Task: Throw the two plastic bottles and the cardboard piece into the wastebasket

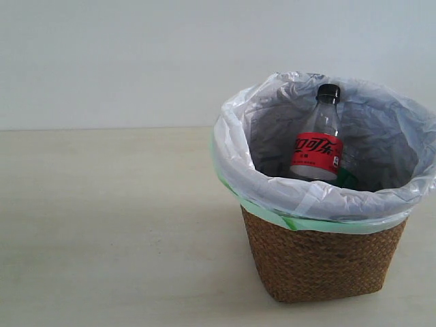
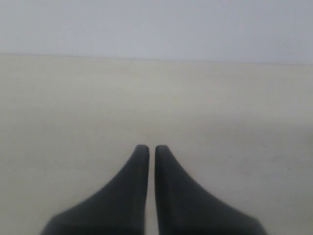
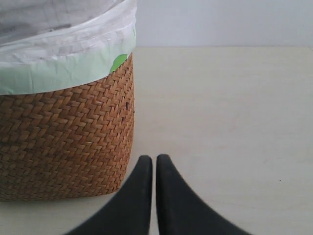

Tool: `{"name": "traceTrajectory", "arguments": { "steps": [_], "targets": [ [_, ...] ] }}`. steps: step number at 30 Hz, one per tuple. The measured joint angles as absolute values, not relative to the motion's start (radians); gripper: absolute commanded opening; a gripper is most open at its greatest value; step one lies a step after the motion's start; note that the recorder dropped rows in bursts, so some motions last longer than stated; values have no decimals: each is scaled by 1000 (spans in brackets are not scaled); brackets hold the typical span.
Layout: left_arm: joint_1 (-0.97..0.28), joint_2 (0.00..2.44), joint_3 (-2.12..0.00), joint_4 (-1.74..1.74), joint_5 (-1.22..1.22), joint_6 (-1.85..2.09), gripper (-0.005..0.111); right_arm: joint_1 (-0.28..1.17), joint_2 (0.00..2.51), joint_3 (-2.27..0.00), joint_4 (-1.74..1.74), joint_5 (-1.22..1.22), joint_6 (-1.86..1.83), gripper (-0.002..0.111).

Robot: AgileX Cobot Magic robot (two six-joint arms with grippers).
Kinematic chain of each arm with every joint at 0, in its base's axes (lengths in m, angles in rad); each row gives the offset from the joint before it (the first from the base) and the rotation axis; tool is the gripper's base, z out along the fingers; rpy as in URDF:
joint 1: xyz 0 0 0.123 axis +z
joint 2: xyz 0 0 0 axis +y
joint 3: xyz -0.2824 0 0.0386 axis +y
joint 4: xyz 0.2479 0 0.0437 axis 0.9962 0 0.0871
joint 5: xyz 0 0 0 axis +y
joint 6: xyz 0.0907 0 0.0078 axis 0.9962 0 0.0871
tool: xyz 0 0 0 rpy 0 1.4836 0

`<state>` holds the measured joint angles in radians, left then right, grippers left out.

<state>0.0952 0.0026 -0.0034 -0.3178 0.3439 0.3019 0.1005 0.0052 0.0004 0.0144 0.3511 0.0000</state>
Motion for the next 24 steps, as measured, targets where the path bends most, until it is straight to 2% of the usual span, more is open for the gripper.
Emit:
{"name": "traceTrajectory", "arguments": {
  "steps": [8, 24],
  "targets": [
    [95, 3, -3, -157, 329, 302, 4, 100, 5, 0, 14, 351, 0, 0],
    [95, 3, -3, -239, 327, 302, 4, 100, 5, 0, 14, 351, 0, 0]
  ]
}}
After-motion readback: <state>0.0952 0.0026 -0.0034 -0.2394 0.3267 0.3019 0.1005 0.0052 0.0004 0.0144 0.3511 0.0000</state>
